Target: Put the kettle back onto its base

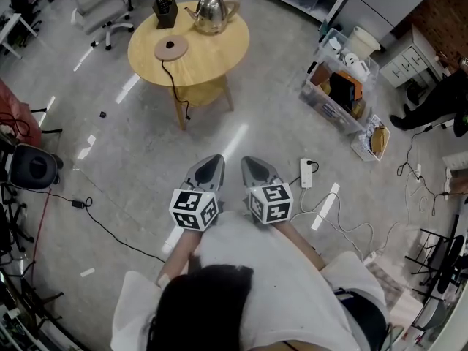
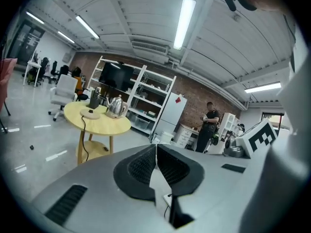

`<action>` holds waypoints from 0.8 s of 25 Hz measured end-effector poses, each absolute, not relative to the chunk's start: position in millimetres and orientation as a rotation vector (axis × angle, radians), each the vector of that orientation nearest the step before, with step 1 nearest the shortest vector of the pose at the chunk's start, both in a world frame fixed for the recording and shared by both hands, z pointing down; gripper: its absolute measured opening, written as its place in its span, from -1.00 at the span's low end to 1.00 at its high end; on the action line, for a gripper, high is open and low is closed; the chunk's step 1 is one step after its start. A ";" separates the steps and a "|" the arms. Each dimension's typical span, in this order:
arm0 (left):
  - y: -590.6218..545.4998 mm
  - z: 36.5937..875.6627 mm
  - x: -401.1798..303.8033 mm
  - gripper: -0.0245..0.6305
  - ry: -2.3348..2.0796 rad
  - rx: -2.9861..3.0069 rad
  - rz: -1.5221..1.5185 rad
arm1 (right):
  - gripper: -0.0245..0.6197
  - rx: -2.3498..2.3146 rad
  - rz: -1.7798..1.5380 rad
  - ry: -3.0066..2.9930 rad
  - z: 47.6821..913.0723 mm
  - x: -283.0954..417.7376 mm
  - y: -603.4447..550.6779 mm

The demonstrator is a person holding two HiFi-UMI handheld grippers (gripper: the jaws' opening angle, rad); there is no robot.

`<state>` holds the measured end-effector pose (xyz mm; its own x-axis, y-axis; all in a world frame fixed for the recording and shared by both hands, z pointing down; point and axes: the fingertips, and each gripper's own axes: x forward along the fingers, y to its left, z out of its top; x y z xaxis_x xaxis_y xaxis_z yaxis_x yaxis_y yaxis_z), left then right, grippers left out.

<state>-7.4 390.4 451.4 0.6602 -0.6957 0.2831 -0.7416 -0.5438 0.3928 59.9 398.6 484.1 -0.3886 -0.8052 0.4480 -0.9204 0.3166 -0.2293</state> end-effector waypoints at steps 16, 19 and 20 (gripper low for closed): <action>330.9 451.9 -36.5 -0.84 -1.064 2.454 0.169 | -0.84 1.574 0.667 -2.293 493.2 26.0 343.4; 319.2 447.9 -43.8 -0.84 -1.055 2.477 0.188 | -0.84 1.592 0.663 -2.287 489.8 20.3 332.0; 316.3 446.7 -46.2 -0.84 -1.050 2.485 0.195 | -0.84 1.596 0.661 -2.284 489.3 17.8 328.8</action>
<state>-46.2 316.3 446.7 0.7029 -0.6493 0.2905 -0.7103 -0.6189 0.3353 17.8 328.8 489.3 -0.3522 -0.8086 0.4712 -0.9353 0.2859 -0.2085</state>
